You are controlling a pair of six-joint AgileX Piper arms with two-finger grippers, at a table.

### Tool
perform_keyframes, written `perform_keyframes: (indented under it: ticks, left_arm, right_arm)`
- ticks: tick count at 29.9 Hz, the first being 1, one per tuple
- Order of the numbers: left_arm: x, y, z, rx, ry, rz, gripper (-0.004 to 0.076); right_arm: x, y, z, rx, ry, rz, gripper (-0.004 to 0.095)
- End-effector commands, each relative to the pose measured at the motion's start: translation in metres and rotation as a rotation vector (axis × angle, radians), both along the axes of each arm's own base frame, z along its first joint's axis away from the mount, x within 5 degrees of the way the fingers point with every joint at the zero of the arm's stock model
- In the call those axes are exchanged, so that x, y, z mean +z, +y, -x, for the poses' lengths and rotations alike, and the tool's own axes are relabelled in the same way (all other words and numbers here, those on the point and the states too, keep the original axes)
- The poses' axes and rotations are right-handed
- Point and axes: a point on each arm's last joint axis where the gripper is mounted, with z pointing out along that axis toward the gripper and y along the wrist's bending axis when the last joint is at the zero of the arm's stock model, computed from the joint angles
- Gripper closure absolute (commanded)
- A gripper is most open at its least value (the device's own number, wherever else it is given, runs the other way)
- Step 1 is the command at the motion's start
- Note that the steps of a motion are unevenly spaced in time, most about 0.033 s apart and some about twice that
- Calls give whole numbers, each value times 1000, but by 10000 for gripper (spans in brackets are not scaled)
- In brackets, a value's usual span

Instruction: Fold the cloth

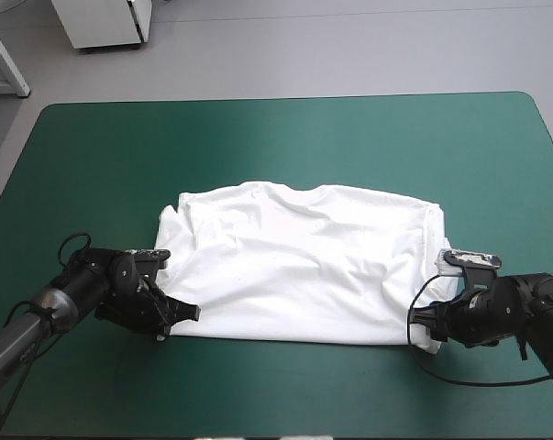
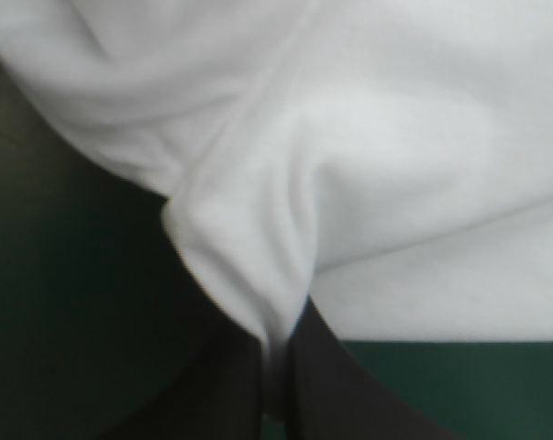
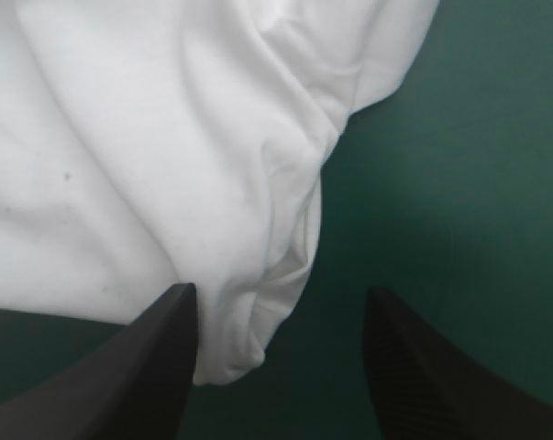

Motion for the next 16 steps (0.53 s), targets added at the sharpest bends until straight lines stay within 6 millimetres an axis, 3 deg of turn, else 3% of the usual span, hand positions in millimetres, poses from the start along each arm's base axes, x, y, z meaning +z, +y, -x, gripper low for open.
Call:
perform_keyframes:
  ticks: [1,7,11,16]
  left_arm:
    - [2,-3,-5,17,-48,28,746]
    - [2,-3,-5,18,-47,30,746]
    - [2,-3,-5,16,-48,30,746]
    - [3,-3,-6,16,-60,32,746]
  right_arm:
    - [-2,2,-10,-14,-11,-24,399]
    - [-19,5,-22,-20,63,-18,452]
    - [-31,5,-22,-23,115,-12,521]
    - [-39,6,-24,-34,139,-24,535]
